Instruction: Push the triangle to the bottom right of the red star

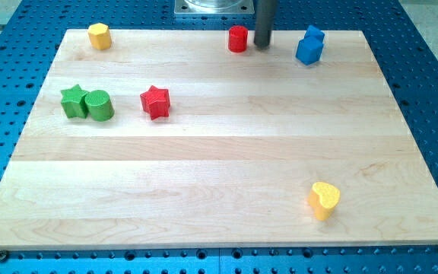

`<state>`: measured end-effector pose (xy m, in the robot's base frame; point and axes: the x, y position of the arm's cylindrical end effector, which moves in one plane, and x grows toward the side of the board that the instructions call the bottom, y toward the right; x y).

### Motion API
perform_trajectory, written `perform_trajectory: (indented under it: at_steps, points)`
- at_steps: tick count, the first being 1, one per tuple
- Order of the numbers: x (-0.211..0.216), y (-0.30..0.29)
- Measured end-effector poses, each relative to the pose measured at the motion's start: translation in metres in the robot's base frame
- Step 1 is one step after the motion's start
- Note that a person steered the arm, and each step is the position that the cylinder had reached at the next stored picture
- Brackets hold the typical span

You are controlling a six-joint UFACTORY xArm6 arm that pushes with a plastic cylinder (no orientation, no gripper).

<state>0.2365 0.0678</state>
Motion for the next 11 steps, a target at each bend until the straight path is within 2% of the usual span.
perform_trajectory:
  at_steps: [2, 3, 4, 5, 6, 7, 8, 10, 11]
  points:
    - [0.017, -0.001]
    - [0.042, 0.029]
    - [0.11, 0.064]
    - [0.091, 0.176]
    - [0.042, 0.276]
    - [-0.016, 0.271]
    - [-0.035, 0.225]
    - [-0.004, 0.106]
    - [-0.018, 0.111]
